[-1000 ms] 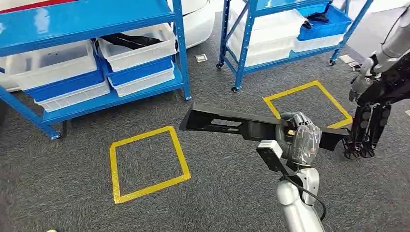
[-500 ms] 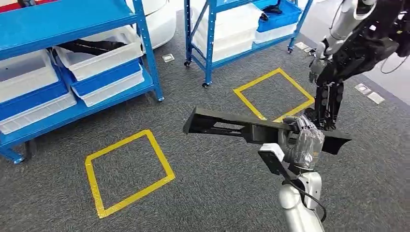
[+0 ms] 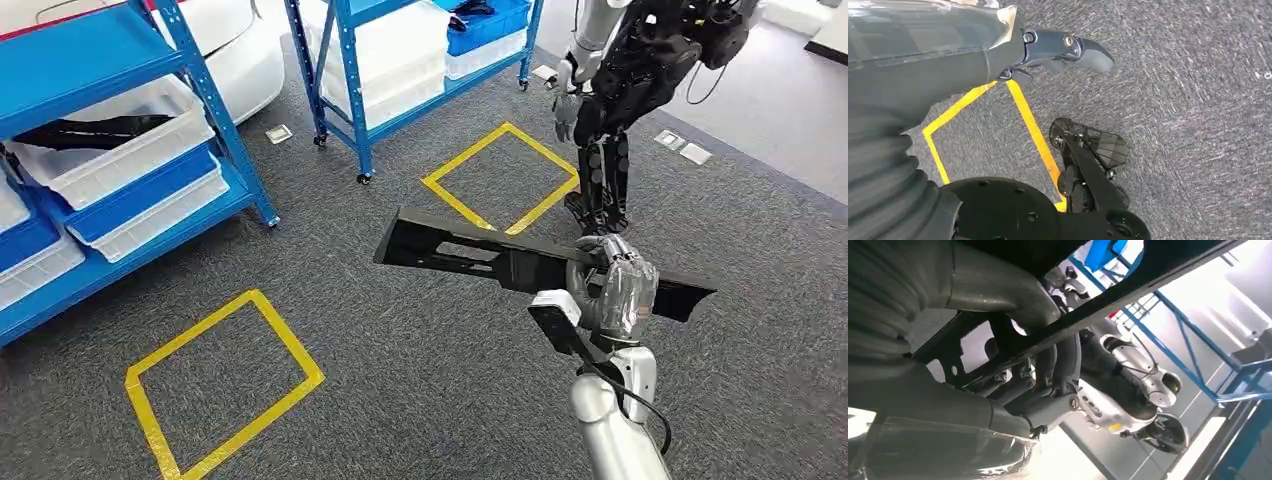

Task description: Take the parts from the cabinet and place them on the table.

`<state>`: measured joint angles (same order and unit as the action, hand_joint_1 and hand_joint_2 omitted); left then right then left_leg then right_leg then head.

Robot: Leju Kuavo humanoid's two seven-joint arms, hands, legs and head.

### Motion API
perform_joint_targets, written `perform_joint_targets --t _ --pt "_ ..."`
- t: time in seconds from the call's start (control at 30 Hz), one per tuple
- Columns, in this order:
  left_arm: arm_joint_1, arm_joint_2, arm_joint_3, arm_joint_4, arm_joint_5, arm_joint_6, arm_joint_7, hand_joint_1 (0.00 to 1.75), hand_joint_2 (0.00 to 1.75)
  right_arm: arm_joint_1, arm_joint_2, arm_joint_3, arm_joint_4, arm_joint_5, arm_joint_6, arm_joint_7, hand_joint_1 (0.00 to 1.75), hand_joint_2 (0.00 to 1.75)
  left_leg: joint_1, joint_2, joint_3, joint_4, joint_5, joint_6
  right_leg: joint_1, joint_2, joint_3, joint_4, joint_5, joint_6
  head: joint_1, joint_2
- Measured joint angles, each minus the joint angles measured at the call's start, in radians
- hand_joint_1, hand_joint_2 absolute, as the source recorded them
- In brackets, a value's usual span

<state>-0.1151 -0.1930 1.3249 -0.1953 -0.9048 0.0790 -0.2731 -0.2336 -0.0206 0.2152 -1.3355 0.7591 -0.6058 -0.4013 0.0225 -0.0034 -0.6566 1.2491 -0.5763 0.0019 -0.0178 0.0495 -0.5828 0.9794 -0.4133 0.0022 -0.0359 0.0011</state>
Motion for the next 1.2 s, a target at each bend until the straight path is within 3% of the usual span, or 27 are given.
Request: perform_joint_targets --t 0.03,0.07,0.1,0.13,0.17,0.23,0.27,0.3,0.33,0.4,0.43,0.47,0.5,0.53,0.57,0.6,0.63,0.77,0.83,0.87,0.93,0.97,1.0,1.07,1.1,1.13,1.2 --pt "0.0 0.0 0.0 0.0 0.003 0.0 -0.001 0.0 1.75 -0.005 0.0 0.004 0.008 -0.008 0.0 -0.005 1.75 1.75 0.0 -0.006 0.04 -0.079 0.044 0.004 0.0 0.012 -0.002 0.004 0.0 0.0 0.0 0.0" --pt "0.0 0.0 0.0 0.0 0.004 0.0 -0.002 0.0 1.75 -0.011 0.0 0.008 0.013 -0.013 0.0 -0.009 1.75 1.75 0.0 -0.027 0.084 -0.164 0.082 0.009 0.0 0.022 -0.004 0.009 0.0 0.001 -0.001 0.0" --pt "0.0 0.002 0.0 0.0 0.005 0.0 -0.003 0.0 1.75 -0.019 0.001 0.013 0.02 -0.02 0.001 -0.013 1.75 1.75 0.002 -0.074 0.114 -0.227 0.09 0.016 -0.001 0.031 -0.008 0.015 0.0 0.004 -0.001 0.0" --pt "-0.001 0.002 0.0 0.0 0.005 0.0 -0.006 0.0 1.75 -0.03 0.0 0.015 0.028 -0.025 0.002 -0.014 1.75 1.75 0.002 -0.071 0.116 -0.239 0.085 0.011 0.009 0.042 -0.017 0.022 -0.001 0.01 0.002 0.0" --pt "0.0 0.002 0.0 0.0 0.007 0.0 -0.007 0.0 1.75 -0.038 0.002 0.019 0.036 -0.027 0.002 -0.015 1.75 1.75 -0.004 -0.059 0.114 -0.238 0.087 0.014 0.002 0.048 -0.022 0.02 0.005 0.018 0.003 0.0" --pt "0.0 0.003 0.0 0.0 0.012 -0.001 -0.01 0.0 1.75 -0.044 0.002 0.022 0.046 -0.028 0.002 -0.014 1.75 1.75 -0.013 -0.042 0.116 -0.241 0.094 0.025 -0.005 0.068 -0.025 0.013 0.014 0.034 0.002 0.0" --pt "0.0 0.001 0.0 0.0 0.012 -0.002 -0.01 0.0 1.75 -0.044 0.001 0.022 0.049 -0.025 0.001 -0.012 1.75 1.75 -0.004 -0.029 0.117 -0.253 0.106 0.036 -0.001 0.069 -0.034 0.017 0.014 0.039 0.003 0.0" --pt "-0.001 0.002 0.0 0.0 0.012 -0.003 -0.011 0.0 1.75 -0.042 0.0 0.022 0.05 -0.018 0.001 -0.005 1.75 1.75 -0.005 -0.021 0.118 -0.256 0.11 0.04 -0.001 0.018 -0.048 0.042 -0.001 0.036 0.005 0.0" --pt "-0.001 0.001 0.0 0.0 0.011 -0.004 -0.012 0.0 1.75 -0.043 0.001 0.024 0.051 -0.014 0.0 0.001 1.75 1.75 -0.005 -0.01 0.116 -0.257 0.112 0.044 0.001 -0.017 -0.071 0.095 -0.033 0.032 0.014 0.0" --pt "0.004 0.001 0.0 0.0 0.007 -0.004 -0.013 0.0 1.75 -0.038 0.002 0.031 0.051 -0.005 0.0 0.01 1.75 1.75 -0.009 0.017 0.112 -0.256 0.112 0.045 -0.002 -0.036 -0.148 0.268 -0.106 0.029 0.014 0.0" --pt "0.006 0.001 0.0 0.0 0.006 -0.004 -0.013 0.0 1.75 -0.031 0.001 0.032 0.051 -0.003 0.0 0.012 1.75 1.75 -0.009 0.029 0.111 -0.256 0.112 0.045 -0.005 -0.037 -0.174 0.33 -0.123 0.034 0.016 0.0" --pt "0.008 0.001 0.0 0.0 0.006 -0.005 -0.013 0.0 1.75 -0.024 0.0 0.033 0.051 -0.002 0.0 0.014 1.75 1.75 -0.009 0.041 0.11 -0.256 0.112 0.044 -0.007 -0.038 -0.175 0.339 -0.122 0.042 0.017 0.0" --pt "0.008 0.001 0.0 0.0 0.005 -0.005 -0.013 0.0 1.75 -0.019 -0.002 0.033 0.051 -0.002 0.0 0.015 1.75 1.75 -0.008 0.053 0.111 -0.256 0.112 0.044 -0.013 -0.041 -0.149 0.298 -0.106 0.051 0.018 0.0" --pt "0.008 0.0 0.0 0.0 0.006 -0.005 -0.013 0.0 1.75 -0.019 -0.003 0.033 0.051 -0.002 0.0 0.016 1.75 1.75 -0.008 0.065 0.112 -0.256 0.111 0.042 -0.016 -0.051 -0.1 0.214 -0.078 0.062 0.019 0.0" --pt "0.007 0.0 0.0 0.0 0.006 -0.006 -0.013 0.0 1.75 -0.02 -0.004 0.033 0.051 -0.002 0.0 0.016 1.75 1.75 -0.007 0.076 0.114 -0.254 0.109 0.038 -0.019 -0.072 -0.039 0.11 -0.048 0.072 0.018 0.0" --pt "0.006 0.001 0.0 0.0 0.006 -0.006 -0.013 0.0 1.75 -0.021 -0.004 0.033 0.05 -0.002 0.0 0.016 1.75 1.75 -0.011 0.086 0.119 -0.253 0.107 0.03 -0.019 -0.118 0.01 0.025 -0.038 0.073 0.019 0.0" --pt "0.007 0.003 0.0 -0.001 0.005 -0.006 -0.014 0.0 1.75 -0.022 -0.002 0.034 0.05 -0.002 0.0 0.017 1.75 1.75 -0.016 0.093 0.117 -0.253 0.101 0.02 -0.008 -0.123 0.019 0.022 -0.038 0.063 0.02 0.0" --pt "0.004 0.001 0.0 -0.001 0.005 -0.006 -0.015 0.0 1.75 -0.019 -0.009 0.035 0.047 -0.002 0.0 0.017 1.75 1.75 -0.008 0.13 0.125 -0.258 0.102 -0.008 -0.002 -0.073 0.004 0.017 -0.026 0.024 0.012 0.0" --pt "0.005 0.001 0.0 -0.001 0.005 -0.006 -0.015 0.0 1.75 -0.021 -0.009 0.034 0.045 -0.002 0.0 0.019 1.75 1.75 -0.001 0.044 0.102 -0.192 0.047 -0.013 -0.009 -0.053 0.002 0.016 -0.02 0.013 0.003 0.0" --pt "0.006 0.001 0.0 -0.001 0.005 -0.006 -0.015 0.0 1.75 -0.02 -0.007 0.035 0.045 -0.002 -0.001 0.019 1.75 1.75 -0.001 0.022 0.068 -0.12 0.004 -0.012 -0.007 -0.046 0.001 0.016 -0.017 0.005 0.001 0.0" --pt "0.009 0.0 0.0 -0.001 0.005 -0.006 -0.014 0.0 1.75 -0.012 -0.006 0.037 0.042 -0.002 -0.002 0.021 1.75 1.75 -0.004 0.006 -0.007 0.029 -0.058 -0.009 0.003 -0.024 -0.006 0.016 -0.014 -0.001 -0.002 0.0" --pt "0.01 0.0 0.0 -0.001 0.009 -0.006 -0.008 0.0 1.75 -0.003 -0.008 0.036 0.04 -0.002 -0.003 0.023 1.75 1.75 -0.005 0.004 -0.025 0.057 -0.057 -0.004 0.009 -0.012 -0.008 0.016 -0.011 -0.004 -0.002 0.0" --pt "0.01 0.0 0.0 -0.001 0.013 -0.006 -0.003 0.0 1.75 0.003 -0.008 0.035 0.039 -0.002 -0.003 0.024 1.75 1.75 -0.008 0.001 -0.016 0.032 -0.031 0.005 0.015 0.0 -0.01 0.016 -0.009 -0.007 -0.002 0.0" --pt "0.011 0.002 0.001 -0.001 0.017 -0.005 0.008 0.0 1.75 0.005 -0.005 0.037 0.037 0.013 -0.002 0.025 1.75 1.75 -0.019 -0.012 0.063 -0.124 0.057 0.028 0.02 0.023 -0.009 0.016 -0.005 -0.011 -0.002 0.0" --pt "0.01 0.005 0.001 -0.001 0.02 -0.005 0.011 0.0 1.75 0.004 -0.001 0.038 0.033 0.022 -0.001 0.028 1.75 1.75 -0.027 -0.046 0.109 -0.209 0.094 0.042 0.019 0.032 -0.009 0.016 -0.004 -0.01 -0.002 0.0" --pt "0.008 0.014 0.002 -0.002 0.023 -0.006 0.015 0.0 1.75 0.003 0.007 0.041 0.029 0.031 0.002 0.032 1.75 1.75 -0.03 -0.073 0.123 -0.242 0.084 0.052 0.021 0.039 -0.01 0.017 -0.001 -0.005 0.002 0.0" --pt "0.005 0.014 0.002 -0.002 0.024 -0.009 0.021 0.0 1.75 0.0 0.022 0.053 0.028 0.045 0.004 0.042 1.75 1.75 -0.04 -0.053 0.122 -0.249 0.091 0.052 0.016 0.056 -0.018 0.015 0.005 0.004 0.0 0.0"
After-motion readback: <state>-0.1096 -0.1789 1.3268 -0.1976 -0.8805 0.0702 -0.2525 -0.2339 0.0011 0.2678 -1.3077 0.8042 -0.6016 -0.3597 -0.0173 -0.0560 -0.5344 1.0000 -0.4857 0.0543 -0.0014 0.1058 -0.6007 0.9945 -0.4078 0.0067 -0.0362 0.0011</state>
